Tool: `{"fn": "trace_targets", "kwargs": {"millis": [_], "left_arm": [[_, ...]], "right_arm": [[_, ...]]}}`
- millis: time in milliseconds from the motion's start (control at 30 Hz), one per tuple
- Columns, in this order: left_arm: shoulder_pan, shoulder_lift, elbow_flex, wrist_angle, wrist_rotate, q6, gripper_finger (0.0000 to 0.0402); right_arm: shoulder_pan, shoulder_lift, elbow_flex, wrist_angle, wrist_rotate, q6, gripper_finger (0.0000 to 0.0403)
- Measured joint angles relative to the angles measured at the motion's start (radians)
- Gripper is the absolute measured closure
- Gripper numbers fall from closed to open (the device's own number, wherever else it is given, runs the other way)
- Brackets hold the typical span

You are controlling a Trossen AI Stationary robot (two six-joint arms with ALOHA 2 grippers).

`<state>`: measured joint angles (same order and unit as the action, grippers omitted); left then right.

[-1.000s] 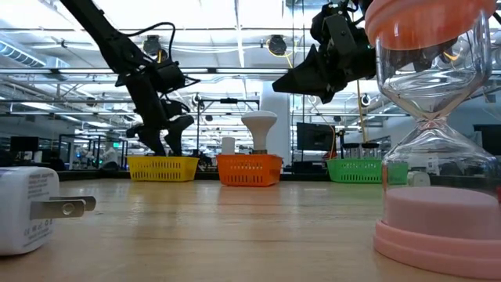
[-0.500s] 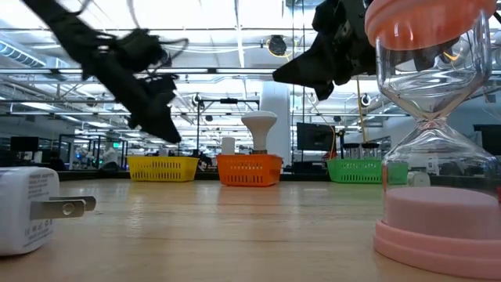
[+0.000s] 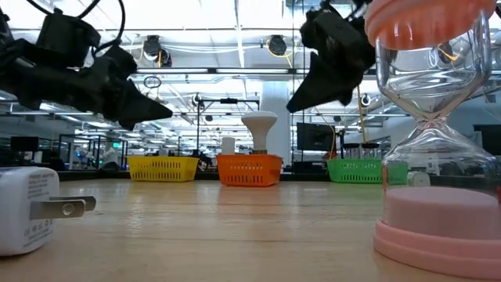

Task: Pick & Place Office items
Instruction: Put the pink sandglass timer into the green bin

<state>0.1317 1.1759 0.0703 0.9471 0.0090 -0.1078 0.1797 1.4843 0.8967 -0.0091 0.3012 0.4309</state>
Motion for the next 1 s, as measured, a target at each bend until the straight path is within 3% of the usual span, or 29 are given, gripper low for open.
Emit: {"fn": "trace_targets", "kwargs": {"millis": [300, 467, 700, 1000], "left_arm": [[-0.099, 0.0, 0.0, 0.0, -0.002, 0.0, 0.0358], [-0.123, 0.0, 0.001, -0.002, -0.002, 0.0, 0.0353], [-0.129, 0.0, 0.001, -0.008, -0.002, -0.001, 0.0364], [-0.129, 0.0, 0.001, -0.008, -0.004, 0.0, 0.0369]], "right_arm": [[0.149, 0.159, 0.426, -0.666, 0.011, 0.33, 0.0402], [0.23, 0.286, 0.631, -0.907, -0.017, 0.471, 0.0399], [0.327, 0.332, 0.729, -0.945, -0.122, 0.626, 0.0347], [0.463, 0.329, 0.735, -0.915, -0.146, 0.681, 0.022]]}}
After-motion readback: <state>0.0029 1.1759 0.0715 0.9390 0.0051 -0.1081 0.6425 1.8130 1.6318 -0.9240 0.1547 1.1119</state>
